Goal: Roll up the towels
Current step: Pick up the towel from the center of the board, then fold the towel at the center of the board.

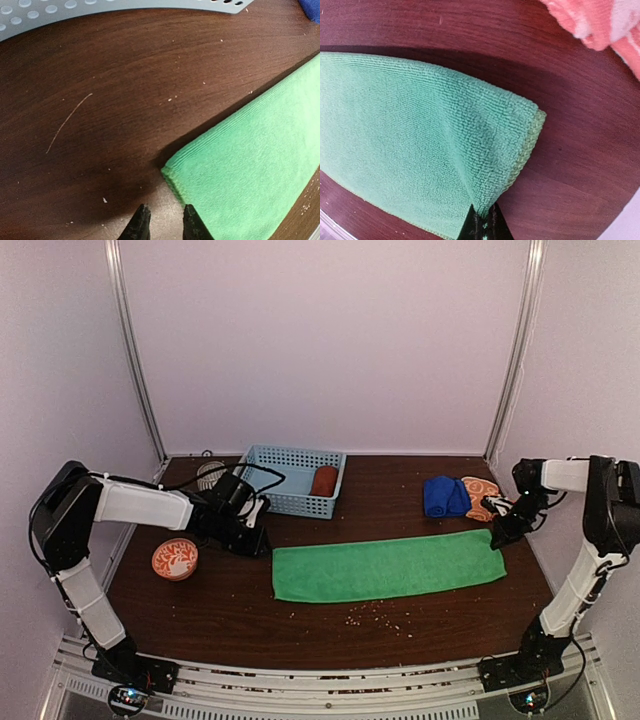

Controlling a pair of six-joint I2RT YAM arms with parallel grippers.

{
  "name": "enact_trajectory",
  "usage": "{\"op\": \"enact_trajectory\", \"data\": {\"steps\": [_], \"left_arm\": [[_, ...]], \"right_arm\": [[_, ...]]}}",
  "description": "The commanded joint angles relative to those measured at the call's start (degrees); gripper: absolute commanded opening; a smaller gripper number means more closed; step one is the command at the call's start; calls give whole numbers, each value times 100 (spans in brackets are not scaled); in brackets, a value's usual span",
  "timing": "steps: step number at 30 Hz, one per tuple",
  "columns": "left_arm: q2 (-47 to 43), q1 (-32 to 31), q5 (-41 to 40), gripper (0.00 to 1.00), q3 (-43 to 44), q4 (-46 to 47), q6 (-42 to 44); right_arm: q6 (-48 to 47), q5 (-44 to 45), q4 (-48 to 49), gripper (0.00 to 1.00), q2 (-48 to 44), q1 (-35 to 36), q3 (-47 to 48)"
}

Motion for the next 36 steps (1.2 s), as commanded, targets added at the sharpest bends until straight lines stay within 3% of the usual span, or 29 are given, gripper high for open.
{"op": "enact_trajectory", "data": {"steps": [1, 11, 20, 23, 32, 36], "left_arm": [[-156, 36, -20, 23, -111, 79, 77], [-152, 32, 98, 23, -20, -109, 98], [-111, 25, 39, 23, -114, -201, 60], [-112, 1, 46, 23, -139, -165, 36], [-173, -38, -115, 23, -188, -473, 83], [-255, -48, -159, 23, -247, -476, -30]], "right_arm": [[-293, 2, -567, 0, -223, -230, 386], [-1071, -1752, -1804, 0, -349, -73, 845], [-1461, -2353, -2427, 0, -19, 1083, 982], [-1669, -3056, -2810, 0, 287, 1479, 1277], [-1236, -3852, -2622, 0, 1248, 2691, 2129], [-339, -3909, -1820, 0, 1429, 3003, 2273]]}}
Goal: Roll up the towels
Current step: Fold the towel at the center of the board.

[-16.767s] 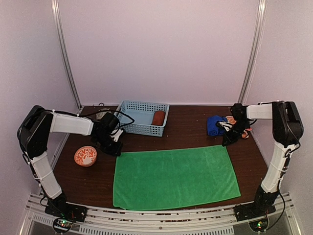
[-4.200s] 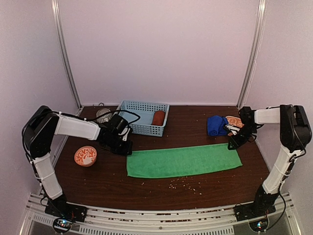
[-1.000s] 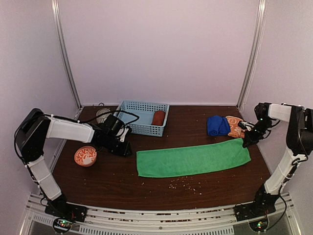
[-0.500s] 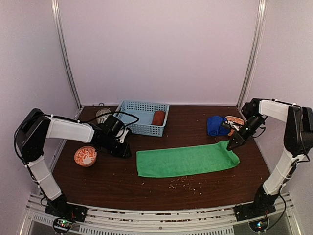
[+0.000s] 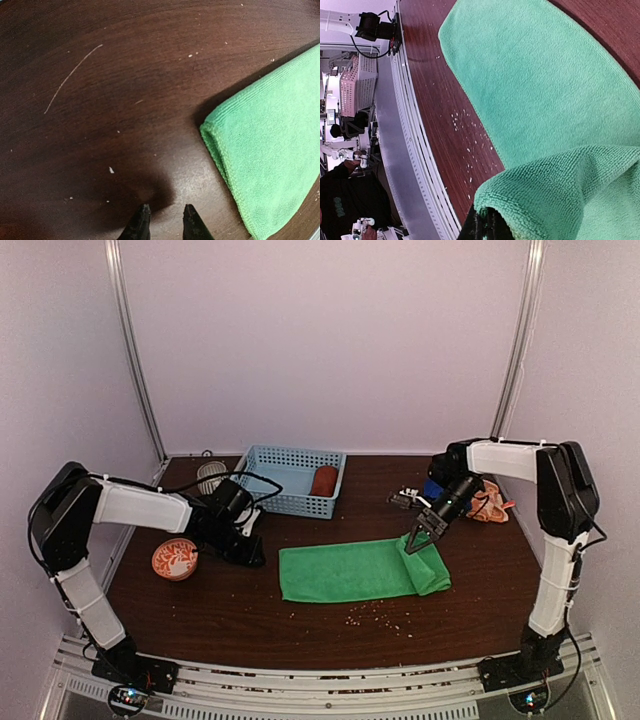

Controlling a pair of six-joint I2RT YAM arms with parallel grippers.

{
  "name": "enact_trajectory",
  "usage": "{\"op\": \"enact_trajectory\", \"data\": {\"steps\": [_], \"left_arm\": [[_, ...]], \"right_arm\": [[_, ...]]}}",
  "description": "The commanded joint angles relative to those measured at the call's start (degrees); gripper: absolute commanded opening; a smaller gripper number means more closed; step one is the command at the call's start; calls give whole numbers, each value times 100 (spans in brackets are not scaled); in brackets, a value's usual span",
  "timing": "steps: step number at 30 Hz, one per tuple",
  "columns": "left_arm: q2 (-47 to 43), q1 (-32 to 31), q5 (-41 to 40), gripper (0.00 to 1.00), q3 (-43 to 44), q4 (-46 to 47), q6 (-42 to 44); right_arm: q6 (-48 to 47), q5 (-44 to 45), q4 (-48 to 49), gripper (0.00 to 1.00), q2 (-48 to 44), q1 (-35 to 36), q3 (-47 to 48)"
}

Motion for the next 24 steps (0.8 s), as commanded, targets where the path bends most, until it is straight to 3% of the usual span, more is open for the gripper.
{"op": "enact_trajectory", "data": {"steps": [1, 11, 24], "left_arm": [[-223, -35, -124, 23, -103, -40, -77], [-117, -153, -126, 23, -141, -8, -185], [-91, -251, -17, 20, -252, 213, -225]], "right_arm": [[1041, -335, 885, 0, 105, 261, 218], [3230, -248, 2843, 0, 321, 1037, 237], [4035, -496, 3154, 0, 1125, 1782, 1208]]}}
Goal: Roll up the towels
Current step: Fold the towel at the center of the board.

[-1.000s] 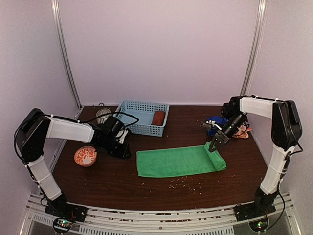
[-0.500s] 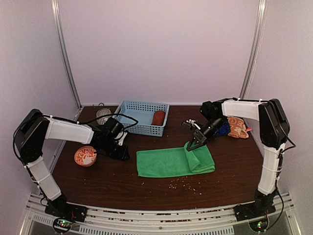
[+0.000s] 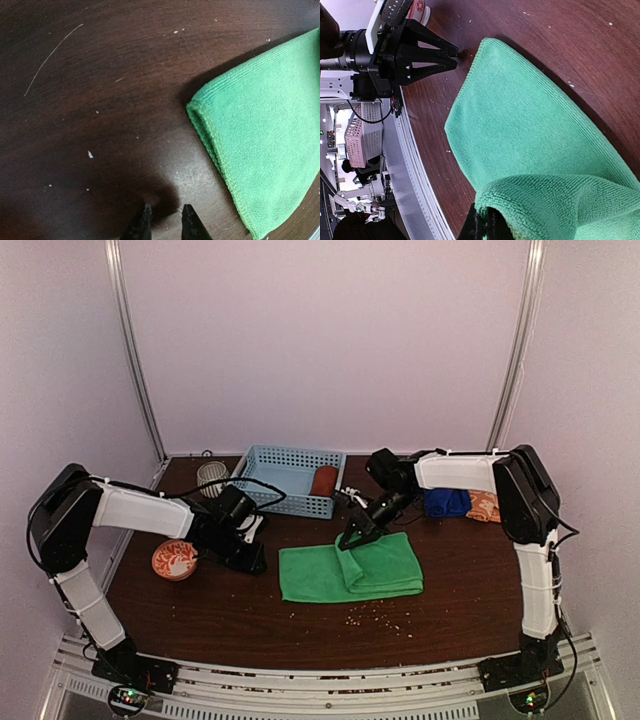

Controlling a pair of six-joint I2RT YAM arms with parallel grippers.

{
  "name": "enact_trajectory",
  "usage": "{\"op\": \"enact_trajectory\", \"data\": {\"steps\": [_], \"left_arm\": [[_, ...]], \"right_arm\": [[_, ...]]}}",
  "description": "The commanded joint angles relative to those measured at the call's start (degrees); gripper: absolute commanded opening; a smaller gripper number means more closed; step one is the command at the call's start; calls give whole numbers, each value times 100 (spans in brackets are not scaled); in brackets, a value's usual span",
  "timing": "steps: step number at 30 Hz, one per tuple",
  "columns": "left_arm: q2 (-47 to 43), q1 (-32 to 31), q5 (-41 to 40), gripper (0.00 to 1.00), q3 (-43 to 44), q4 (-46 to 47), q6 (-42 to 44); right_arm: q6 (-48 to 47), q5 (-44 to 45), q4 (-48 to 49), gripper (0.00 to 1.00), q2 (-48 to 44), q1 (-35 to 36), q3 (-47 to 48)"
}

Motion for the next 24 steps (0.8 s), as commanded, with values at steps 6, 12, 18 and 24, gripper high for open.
{"op": "enact_trajectory", "data": {"steps": [6, 12, 18, 24], "left_arm": [[18, -58, 235, 19, -205, 466, -172], [73, -88, 318, 18, -277, 607, -211], [95, -92, 335, 17, -314, 672, -230], [104, -89, 339, 17, -348, 724, -244]], "right_arm": [[599, -167, 332, 0, 380, 417, 696], [838, -116, 444, 0, 639, 586, 979], [997, -58, 481, 0, 881, 739, 1247], [1083, -90, 494, 0, 959, 866, 1312]]}}
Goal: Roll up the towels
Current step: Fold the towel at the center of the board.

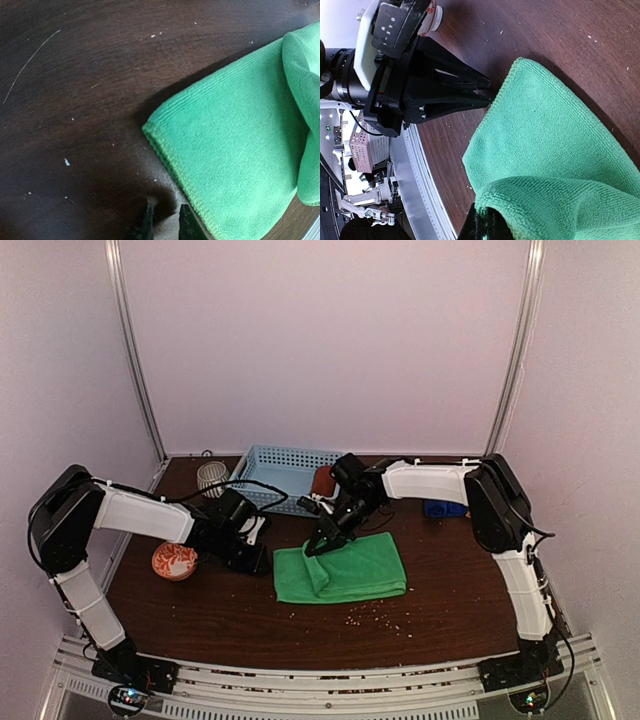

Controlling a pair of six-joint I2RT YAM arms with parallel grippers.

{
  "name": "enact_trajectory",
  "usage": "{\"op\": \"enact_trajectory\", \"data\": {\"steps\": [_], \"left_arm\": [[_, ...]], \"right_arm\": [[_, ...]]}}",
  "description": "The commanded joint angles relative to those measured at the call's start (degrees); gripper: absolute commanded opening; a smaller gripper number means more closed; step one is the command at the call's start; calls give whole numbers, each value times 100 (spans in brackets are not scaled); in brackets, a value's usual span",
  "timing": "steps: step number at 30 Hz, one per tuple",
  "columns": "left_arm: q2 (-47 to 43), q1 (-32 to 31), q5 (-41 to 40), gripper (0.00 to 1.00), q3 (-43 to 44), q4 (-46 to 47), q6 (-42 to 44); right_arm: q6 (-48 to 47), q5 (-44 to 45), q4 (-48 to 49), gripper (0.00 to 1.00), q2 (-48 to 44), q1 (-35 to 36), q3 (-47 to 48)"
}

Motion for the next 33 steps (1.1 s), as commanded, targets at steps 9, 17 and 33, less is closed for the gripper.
{"op": "enact_trajectory", "data": {"steps": [9, 17, 33], "left_arm": [[120, -33, 88, 17, -180, 239, -72], [105, -28, 97, 17, -174, 238, -75], [66, -29, -43, 17, -148, 72, -108]], "right_arm": [[393, 104, 263, 0, 5, 228, 221], [574, 76, 382, 0, 78, 318, 276], [601, 248, 328, 15, 625, 464, 831]]}}
